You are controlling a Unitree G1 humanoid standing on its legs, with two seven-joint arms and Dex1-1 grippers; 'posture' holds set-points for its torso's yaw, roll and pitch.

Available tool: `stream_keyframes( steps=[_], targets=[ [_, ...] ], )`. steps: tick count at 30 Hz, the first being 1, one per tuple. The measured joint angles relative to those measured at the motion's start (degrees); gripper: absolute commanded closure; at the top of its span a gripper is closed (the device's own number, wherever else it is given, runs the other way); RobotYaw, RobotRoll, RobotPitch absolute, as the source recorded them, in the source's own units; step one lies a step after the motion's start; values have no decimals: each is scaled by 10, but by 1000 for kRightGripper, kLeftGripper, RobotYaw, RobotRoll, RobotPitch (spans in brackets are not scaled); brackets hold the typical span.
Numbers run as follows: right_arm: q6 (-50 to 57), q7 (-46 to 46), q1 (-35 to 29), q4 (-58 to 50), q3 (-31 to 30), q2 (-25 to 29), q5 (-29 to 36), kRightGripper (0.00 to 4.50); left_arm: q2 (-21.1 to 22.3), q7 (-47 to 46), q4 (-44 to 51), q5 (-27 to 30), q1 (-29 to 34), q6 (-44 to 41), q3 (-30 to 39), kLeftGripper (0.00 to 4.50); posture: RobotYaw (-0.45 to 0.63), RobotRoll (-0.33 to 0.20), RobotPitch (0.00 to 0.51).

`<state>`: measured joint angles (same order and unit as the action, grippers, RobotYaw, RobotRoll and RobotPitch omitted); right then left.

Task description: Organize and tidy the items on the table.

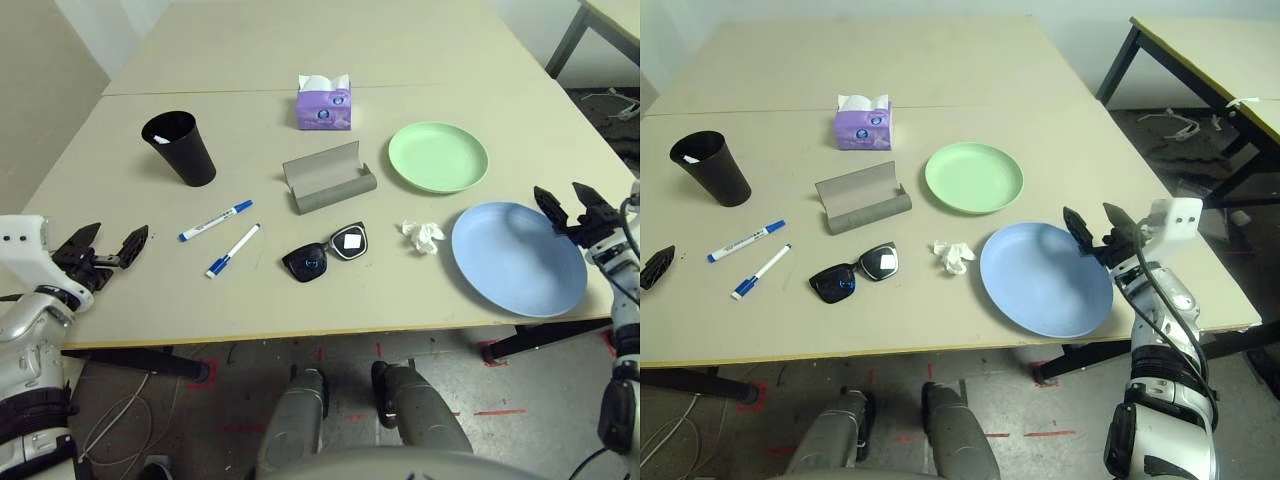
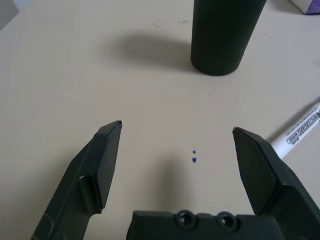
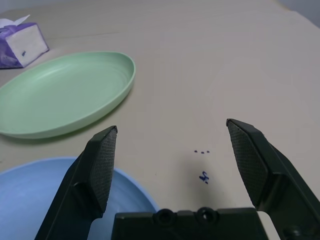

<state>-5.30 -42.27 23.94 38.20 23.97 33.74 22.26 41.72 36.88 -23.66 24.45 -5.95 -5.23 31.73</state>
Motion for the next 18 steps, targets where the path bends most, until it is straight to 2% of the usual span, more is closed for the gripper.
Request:
stream_keyframes(
  steps=[6, 15, 18],
  targets=[
    [2, 1, 6, 4, 0, 2, 0, 48, 0, -6, 0, -1, -17, 0, -4, 0, -50, 0, 183],
    [-3, 2, 19, 24, 0, 8, 0, 48, -10, -6, 1, 0, -21, -1, -10, 0, -98, 0, 170],
    [-9, 11, 15, 24, 3, 8, 1, 48, -22, 1, 19, 2, -20, -6, -23, 0, -79, 0, 186]
  ],
)
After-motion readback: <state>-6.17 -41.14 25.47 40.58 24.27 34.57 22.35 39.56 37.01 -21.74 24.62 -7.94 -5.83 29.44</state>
